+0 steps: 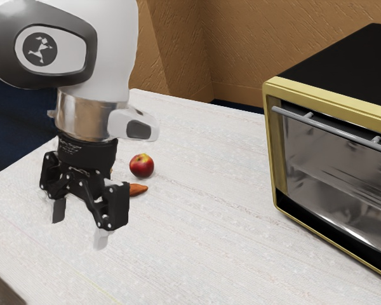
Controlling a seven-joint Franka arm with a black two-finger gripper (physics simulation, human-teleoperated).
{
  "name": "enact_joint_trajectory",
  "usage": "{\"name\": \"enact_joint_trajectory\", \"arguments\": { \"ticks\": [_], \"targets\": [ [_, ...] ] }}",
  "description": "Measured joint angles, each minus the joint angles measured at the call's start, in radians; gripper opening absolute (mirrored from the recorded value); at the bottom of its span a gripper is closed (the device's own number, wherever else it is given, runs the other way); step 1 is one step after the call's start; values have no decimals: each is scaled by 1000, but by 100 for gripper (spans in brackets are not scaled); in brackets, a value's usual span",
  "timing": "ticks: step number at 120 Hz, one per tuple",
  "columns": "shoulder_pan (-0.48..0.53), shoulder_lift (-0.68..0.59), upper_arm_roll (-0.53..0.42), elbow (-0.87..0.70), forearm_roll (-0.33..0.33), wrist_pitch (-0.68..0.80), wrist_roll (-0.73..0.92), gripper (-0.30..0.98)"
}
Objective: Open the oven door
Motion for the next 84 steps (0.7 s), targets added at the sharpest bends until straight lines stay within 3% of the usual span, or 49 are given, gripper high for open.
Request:
{"name": "enact_joint_trajectory", "arguments": {
  "ticks": [14, 30, 40, 48, 66, 84],
  "targets": [
    [-4, -13, 17, -11, -17, 202, -118, 69],
    [3, -6, 30, 58, 19, 345, -228, 69],
    [76, -158, -4, -133, -14, 530, -282, 69],
    [103, -190, -34, -191, -74, 686, -338, 69],
    [38, -144, -47, -210, -140, 970, -544, 69],
    [42, -62, -41, -171, -160, 1130, -713, 69]
  ]
}}
